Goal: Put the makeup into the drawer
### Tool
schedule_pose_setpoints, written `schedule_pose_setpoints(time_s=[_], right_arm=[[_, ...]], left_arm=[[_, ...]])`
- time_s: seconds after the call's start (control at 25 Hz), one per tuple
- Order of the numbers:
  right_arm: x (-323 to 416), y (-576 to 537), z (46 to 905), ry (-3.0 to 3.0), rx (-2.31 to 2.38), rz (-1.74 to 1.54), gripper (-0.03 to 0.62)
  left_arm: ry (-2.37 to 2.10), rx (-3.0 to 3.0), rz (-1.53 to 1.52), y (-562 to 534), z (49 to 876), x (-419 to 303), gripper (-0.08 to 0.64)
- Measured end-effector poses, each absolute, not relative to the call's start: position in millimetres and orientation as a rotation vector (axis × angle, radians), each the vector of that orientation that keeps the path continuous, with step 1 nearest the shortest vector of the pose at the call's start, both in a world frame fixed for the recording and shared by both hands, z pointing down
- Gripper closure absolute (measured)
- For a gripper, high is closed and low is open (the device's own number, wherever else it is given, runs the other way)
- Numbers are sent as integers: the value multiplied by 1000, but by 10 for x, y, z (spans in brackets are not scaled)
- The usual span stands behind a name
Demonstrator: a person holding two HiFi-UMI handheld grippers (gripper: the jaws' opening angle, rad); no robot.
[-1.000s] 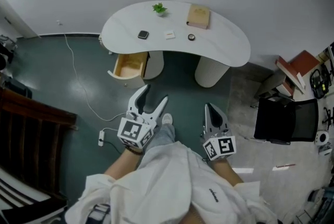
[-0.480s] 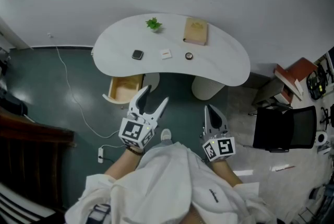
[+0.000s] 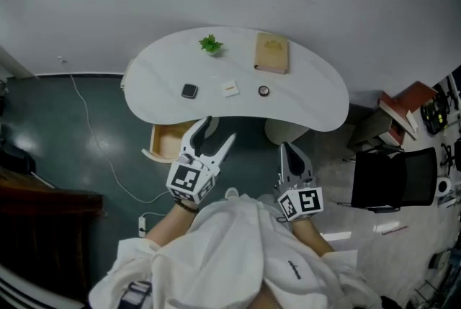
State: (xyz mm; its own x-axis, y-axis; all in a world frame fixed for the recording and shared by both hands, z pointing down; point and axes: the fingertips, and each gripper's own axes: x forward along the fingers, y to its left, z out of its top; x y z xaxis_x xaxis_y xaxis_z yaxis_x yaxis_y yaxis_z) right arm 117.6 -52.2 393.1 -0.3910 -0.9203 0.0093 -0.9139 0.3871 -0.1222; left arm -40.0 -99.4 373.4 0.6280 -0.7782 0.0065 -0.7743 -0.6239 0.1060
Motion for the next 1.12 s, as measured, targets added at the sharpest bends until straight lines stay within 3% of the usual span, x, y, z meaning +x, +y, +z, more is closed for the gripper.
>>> schedule_pose_setpoints(time_s=[1.12], right_arm=[[1355, -2696, 4351, 2760, -1474, -288, 575]], left_arm=[[-1431, 2590, 149, -2937, 4297, 117, 258]])
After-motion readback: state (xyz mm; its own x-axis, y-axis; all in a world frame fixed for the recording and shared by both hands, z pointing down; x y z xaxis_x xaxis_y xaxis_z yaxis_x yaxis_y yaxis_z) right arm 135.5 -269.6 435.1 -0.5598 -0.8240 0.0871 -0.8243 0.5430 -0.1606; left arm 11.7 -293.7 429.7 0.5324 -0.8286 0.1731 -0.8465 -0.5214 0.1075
